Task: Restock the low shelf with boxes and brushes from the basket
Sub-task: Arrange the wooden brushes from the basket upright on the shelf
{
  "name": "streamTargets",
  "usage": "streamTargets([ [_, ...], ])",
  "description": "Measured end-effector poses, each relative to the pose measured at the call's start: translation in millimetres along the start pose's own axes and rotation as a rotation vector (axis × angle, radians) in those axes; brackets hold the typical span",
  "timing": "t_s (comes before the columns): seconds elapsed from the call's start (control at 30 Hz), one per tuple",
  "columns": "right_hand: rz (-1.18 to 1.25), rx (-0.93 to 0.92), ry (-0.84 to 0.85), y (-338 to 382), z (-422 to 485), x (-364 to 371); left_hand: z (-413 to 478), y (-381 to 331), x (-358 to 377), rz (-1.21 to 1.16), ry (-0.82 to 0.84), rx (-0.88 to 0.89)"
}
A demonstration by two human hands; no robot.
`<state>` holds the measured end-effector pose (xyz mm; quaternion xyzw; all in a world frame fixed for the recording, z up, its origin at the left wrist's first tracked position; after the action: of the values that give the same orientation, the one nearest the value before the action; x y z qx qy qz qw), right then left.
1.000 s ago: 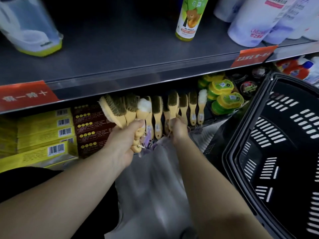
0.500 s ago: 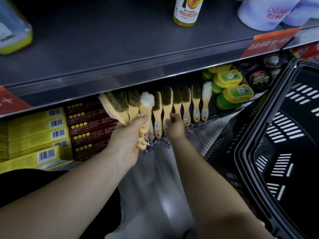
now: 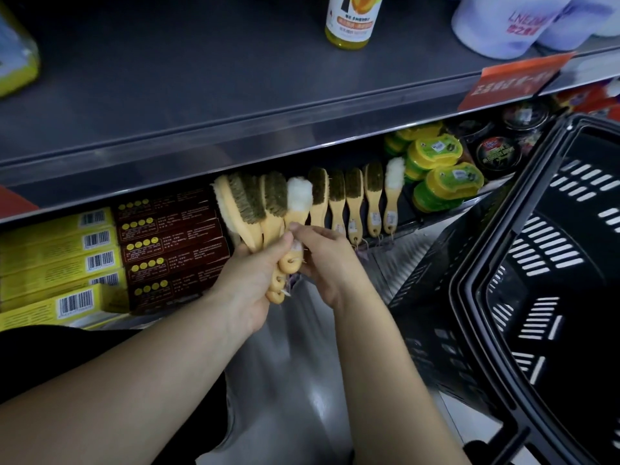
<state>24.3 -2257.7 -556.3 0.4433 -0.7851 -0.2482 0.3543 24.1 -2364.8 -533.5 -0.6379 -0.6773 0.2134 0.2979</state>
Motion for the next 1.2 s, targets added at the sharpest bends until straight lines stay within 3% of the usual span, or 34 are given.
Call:
streamTargets([
  [0.17, 0.094, -0.041, -0.009, 5.7, -2.3, -17.7, -6.0, 3.6, 0.5, -0.034, -0.095, -0.094],
  [0.33, -0.142, -0.251, -0.469, 28.1, 18.4, -53.2, -5.2, -3.0, 0.8, -0.073, -0.145, -0.028],
  [0.4, -0.161, -0.266, -0.561, 32.5, 28.7, -61.7, -4.4, -4.5, 0.2, -0.093, -0.150, -0.011],
  [0.53, -0.069, -0.178, -0.479, 16.6, 43.8, -68.4, -2.4, -5.8, 0.4, -0.112, -0.151, 0.001],
  [0.63, -0.108, -0.223, -0.440, -1.2, 51.6, -74.8, -1.3, -6.4, 1.8, -0.122, -0.146, -0.002],
  [0.9, -0.347, -0.304, -0.583, -10.8, 79.3, -79.4, -1.0, -5.4, 10.7, -0.072, -0.116, 0.025],
  [1.07, -0.476, -0.288, -0.546, -19.4, 89.2, -82.5, -0.5, -4.6, 12.8, -0.056, -0.121, 0.022],
  [1.2, -0.444, -0.351, -0.555, -15.8, 85.9, -85.2, 0.9, -3.4, 13.9, -0.053, -0.118, 0.018],
])
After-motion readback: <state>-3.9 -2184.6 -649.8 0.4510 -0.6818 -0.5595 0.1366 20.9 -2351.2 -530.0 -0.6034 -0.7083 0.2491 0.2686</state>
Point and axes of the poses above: each hand's wrist, its own z-axis towards the middle knuckle, its own x-axis out of the palm, y = z × x, the point moved 3 cm from there along z, towards the middle knuckle, and after that the axes turned 6 degrees about z, right-handed, at the moved point
